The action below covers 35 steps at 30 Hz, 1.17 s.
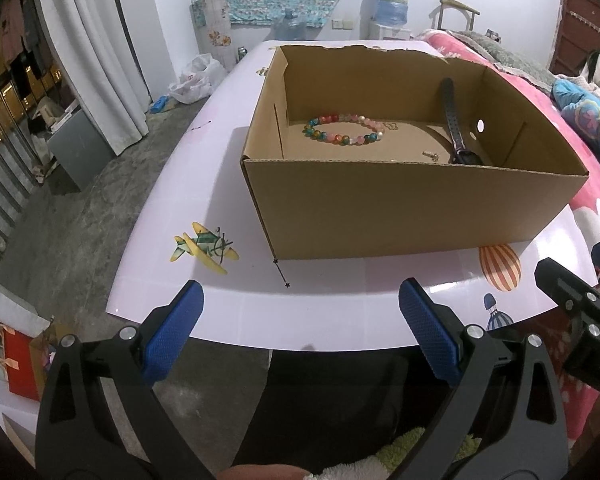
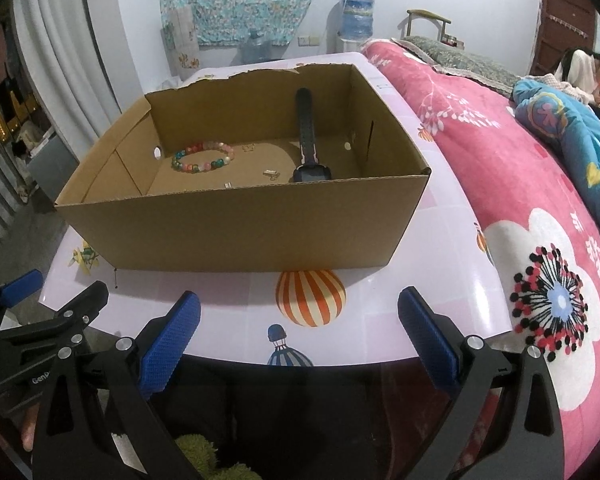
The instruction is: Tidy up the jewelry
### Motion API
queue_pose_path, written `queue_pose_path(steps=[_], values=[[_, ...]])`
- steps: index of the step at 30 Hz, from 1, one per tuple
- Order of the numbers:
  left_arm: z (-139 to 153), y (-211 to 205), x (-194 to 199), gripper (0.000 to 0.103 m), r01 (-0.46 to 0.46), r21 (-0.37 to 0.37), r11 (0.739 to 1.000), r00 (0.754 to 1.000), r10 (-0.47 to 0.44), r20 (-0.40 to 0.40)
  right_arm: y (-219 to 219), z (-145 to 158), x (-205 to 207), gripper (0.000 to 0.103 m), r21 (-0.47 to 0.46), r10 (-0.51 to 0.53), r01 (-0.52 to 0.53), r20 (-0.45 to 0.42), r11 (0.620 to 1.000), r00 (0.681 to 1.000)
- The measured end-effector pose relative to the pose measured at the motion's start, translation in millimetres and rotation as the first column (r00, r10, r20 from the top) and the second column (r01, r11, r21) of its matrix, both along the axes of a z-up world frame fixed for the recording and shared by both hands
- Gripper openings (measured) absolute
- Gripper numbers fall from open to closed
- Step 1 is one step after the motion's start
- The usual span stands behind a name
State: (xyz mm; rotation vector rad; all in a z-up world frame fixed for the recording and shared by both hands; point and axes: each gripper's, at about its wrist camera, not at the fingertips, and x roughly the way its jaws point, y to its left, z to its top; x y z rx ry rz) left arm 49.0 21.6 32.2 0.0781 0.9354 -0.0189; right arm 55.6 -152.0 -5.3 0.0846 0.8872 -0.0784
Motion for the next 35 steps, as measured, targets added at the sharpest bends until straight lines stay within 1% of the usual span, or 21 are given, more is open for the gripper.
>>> queue_pose_path(steps=[25, 35], values=[[3.2, -5.1, -1.1, 0.095, 0.009, 0.021, 1.000, 1.000, -0.009, 0.015, 0.3, 2.4, -0.1, 0.096, 0.001, 0.000, 0.000, 0.001, 1.000, 1.000], [2.4, -1.9, 0.3, 0.095, -0.004, 0.010, 1.000, 1.000, 0.004, 0.001, 0.1, 2.6, 0.1, 0.096, 0.002, 0.000, 0.000, 0.001, 1.000, 1.000]])
